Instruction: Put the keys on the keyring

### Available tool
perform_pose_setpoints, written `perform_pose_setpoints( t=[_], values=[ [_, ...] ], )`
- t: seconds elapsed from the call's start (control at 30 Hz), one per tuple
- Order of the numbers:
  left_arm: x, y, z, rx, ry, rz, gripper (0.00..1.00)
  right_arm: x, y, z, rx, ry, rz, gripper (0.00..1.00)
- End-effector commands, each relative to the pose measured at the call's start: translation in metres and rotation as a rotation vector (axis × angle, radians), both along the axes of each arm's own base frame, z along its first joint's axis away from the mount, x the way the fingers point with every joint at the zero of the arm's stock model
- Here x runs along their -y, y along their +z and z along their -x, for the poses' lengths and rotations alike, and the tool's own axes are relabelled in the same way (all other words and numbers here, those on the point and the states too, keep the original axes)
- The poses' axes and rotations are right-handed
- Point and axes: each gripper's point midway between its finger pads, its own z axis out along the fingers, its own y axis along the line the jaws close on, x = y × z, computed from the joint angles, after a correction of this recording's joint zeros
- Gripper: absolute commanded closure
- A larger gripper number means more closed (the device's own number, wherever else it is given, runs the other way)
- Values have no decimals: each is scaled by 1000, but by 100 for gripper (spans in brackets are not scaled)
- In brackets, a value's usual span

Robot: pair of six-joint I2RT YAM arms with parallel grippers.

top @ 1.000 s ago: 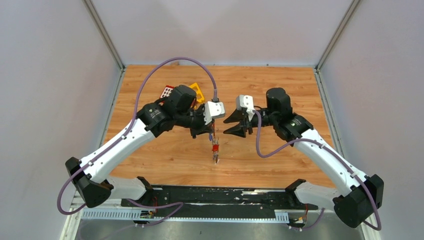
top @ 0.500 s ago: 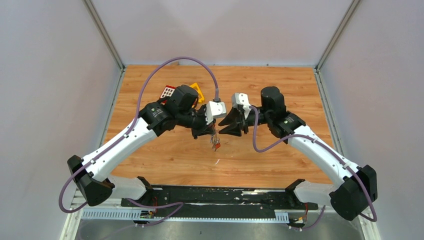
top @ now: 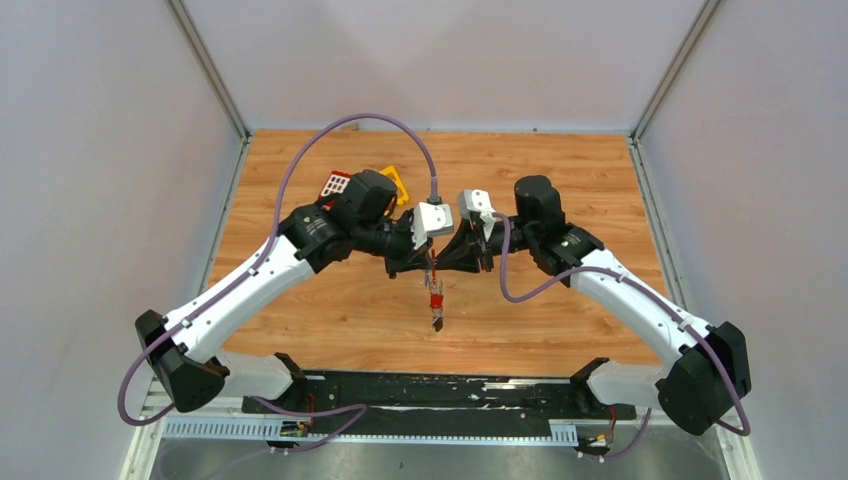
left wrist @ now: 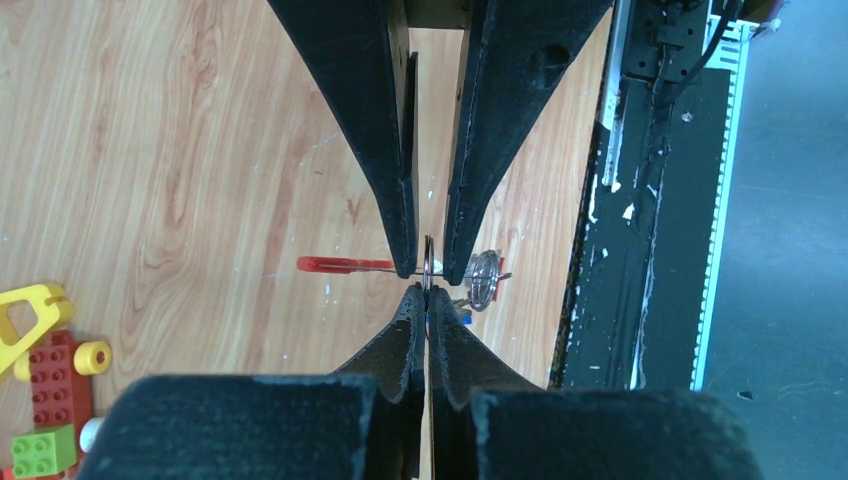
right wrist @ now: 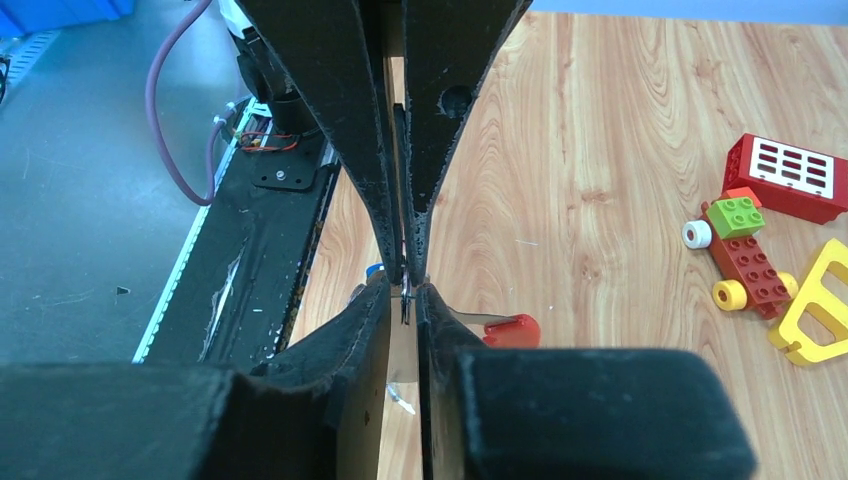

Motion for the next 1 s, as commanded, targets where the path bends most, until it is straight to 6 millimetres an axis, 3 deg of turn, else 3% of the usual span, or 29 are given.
perform_pose_setpoints(
  t=[0.0,0.17,0.3,0.6,0.8,0.97],
  values=[
    [8,16,2,20,-12,68,100,-4,10,5,23,39,-32,85],
    [8,13,1,24,-11,69,100,-4,11,7,24,46,-34,100],
    [7,11,2,48,-27,74,100,-1,19,9,63,39,-47,100],
    [12,28,5,178,-111,178,60,5,44,17,89,40,-86,100],
    [8,39,4,281,-136,215,55,11,50,20,84,41,-109,100],
    [9,50,13,349,-203,289,56,12,52,21,77,47,-120,100]
  ],
)
